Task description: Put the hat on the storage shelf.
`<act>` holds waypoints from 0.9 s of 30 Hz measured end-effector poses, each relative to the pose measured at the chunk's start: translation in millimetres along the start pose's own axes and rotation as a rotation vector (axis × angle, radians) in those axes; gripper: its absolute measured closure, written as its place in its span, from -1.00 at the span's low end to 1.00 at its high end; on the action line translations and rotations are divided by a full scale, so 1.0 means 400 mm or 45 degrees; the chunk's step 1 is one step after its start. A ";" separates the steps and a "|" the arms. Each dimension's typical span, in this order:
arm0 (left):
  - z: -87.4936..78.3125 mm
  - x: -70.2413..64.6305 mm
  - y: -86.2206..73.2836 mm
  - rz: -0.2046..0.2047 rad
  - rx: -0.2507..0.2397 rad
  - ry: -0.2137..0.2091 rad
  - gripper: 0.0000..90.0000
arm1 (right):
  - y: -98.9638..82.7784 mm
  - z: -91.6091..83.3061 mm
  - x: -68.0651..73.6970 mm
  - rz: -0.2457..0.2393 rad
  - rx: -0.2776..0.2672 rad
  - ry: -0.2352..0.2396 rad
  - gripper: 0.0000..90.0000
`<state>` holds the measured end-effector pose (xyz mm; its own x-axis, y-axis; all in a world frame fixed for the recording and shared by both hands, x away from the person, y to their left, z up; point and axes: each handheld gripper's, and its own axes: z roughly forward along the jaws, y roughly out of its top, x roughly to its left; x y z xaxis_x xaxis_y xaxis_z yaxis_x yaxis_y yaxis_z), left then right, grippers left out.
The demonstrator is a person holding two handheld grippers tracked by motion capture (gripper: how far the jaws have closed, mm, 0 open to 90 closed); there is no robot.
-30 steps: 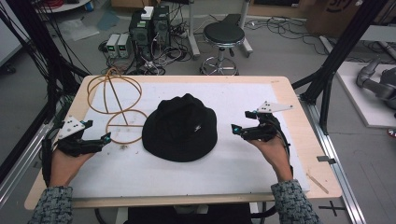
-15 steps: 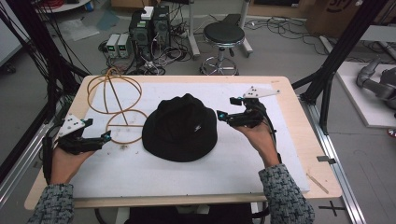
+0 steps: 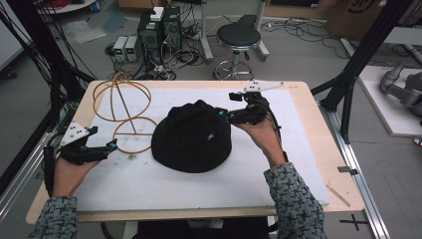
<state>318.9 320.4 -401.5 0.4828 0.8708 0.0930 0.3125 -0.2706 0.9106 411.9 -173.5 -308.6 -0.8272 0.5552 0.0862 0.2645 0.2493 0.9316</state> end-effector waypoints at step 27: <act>0.005 -0.002 0.006 -0.002 -0.013 -0.014 -0.62 | 0.075 0.157 0.028 -0.101 0.112 0.117 -0.39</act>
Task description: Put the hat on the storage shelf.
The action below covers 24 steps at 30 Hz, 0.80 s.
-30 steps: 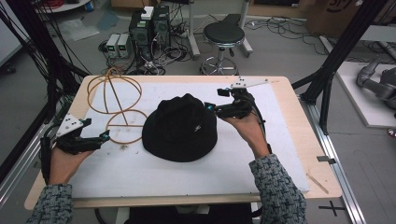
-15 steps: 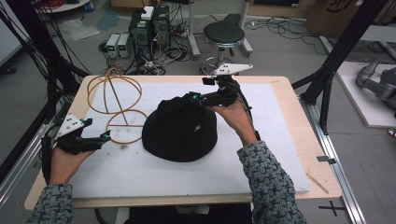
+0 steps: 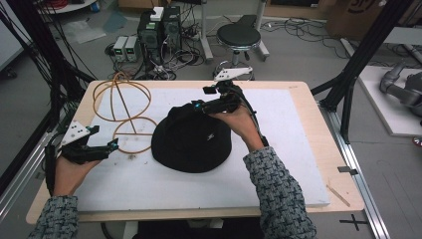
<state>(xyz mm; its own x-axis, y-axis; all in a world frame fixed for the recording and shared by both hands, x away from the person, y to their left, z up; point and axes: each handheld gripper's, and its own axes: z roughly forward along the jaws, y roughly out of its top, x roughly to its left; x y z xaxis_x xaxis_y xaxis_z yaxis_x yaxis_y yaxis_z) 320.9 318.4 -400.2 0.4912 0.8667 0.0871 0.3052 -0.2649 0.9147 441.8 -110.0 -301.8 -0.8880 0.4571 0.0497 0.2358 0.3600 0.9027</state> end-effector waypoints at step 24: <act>-0.003 0.000 0.002 0.002 -0.005 0.002 -0.62 | -0.037 0.031 0.009 -0.104 0.187 0.041 0.72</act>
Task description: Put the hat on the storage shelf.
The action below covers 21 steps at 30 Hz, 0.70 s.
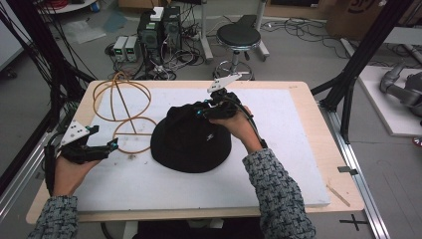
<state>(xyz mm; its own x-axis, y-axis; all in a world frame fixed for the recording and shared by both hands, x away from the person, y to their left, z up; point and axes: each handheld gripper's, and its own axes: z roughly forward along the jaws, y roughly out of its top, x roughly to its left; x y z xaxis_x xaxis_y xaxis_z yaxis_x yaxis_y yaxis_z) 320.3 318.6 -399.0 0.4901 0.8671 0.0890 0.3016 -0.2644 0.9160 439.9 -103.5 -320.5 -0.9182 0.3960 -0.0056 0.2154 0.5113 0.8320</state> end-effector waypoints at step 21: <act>-0.010 0.008 0.000 -0.021 -0.017 0.011 -0.62 | 0.027 -0.057 -0.002 -0.015 -0.028 -0.088 0.95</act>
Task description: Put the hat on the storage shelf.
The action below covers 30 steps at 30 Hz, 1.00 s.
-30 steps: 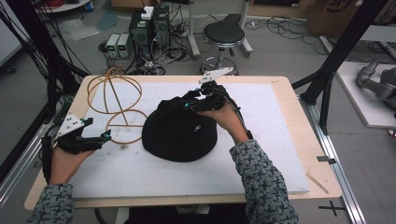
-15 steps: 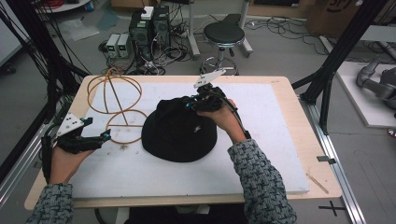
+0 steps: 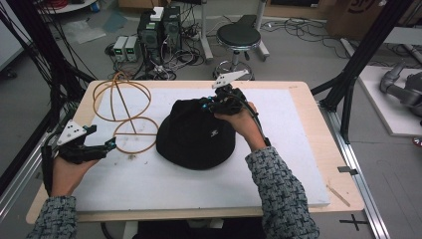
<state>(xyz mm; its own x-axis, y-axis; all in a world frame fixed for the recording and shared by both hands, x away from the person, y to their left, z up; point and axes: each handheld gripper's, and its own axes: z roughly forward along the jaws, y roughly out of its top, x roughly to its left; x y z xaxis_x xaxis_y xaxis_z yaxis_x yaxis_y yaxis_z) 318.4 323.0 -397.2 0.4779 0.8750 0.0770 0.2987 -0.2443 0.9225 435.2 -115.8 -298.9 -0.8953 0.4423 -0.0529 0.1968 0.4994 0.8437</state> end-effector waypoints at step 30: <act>-0.002 -0.002 0.005 -0.007 -0.020 -0.015 -0.62 | 0.154 -0.182 -0.046 0.010 -0.222 -0.182 0.94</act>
<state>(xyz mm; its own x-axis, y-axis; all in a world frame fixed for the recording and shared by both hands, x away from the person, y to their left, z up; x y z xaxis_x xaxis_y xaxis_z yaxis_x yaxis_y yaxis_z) 318.0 322.0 -395.0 0.4859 0.8714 0.0675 0.2884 -0.2327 0.9288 434.7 -147.5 -206.9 -0.8260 0.5528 -0.1102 0.1208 0.3645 0.9233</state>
